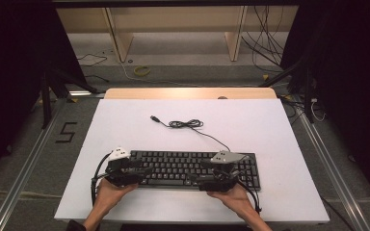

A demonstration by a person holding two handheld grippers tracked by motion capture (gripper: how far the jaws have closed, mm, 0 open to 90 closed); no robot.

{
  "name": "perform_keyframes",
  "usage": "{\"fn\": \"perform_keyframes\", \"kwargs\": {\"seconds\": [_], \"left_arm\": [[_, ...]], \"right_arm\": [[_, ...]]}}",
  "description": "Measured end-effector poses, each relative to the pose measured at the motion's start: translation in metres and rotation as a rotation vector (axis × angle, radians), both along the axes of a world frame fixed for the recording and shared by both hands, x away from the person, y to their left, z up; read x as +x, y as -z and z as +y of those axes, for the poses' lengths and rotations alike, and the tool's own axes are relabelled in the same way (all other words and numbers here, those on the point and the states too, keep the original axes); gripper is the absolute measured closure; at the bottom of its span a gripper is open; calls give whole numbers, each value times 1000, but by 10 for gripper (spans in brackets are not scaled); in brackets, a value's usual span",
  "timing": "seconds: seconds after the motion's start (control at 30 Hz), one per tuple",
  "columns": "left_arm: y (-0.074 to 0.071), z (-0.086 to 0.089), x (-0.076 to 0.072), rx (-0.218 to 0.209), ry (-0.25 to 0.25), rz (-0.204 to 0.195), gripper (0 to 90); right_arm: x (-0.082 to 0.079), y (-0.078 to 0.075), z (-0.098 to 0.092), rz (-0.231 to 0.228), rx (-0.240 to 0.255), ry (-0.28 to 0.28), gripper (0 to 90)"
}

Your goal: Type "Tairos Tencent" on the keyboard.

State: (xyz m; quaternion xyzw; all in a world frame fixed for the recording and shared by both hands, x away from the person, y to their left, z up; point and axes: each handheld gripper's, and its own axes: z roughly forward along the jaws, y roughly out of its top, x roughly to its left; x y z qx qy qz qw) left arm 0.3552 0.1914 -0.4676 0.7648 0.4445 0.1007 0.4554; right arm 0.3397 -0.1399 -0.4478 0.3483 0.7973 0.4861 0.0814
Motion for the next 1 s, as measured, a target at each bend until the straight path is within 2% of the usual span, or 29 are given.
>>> {"fn": "perform_keyframes", "kwargs": {"seconds": [0.13,0.33,0.53,0.83,1.0], "left_arm": [[-3,1,-2,-35,-9,-14,305],[-6,2,-5,-61,-15,-29,232],[-8,3,-7,-79,-13,-38,209],[-10,3,-12,-77,-3,-44,208],[-11,5,-15,-85,-6,-46,210]], "right_arm": [[0,0,5,4,2,-9,320],[1,1,12,15,8,-22,320],[2,1,21,20,13,-41,321],[4,4,34,29,7,-68,325],[5,5,42,30,-6,-87,368]]}}
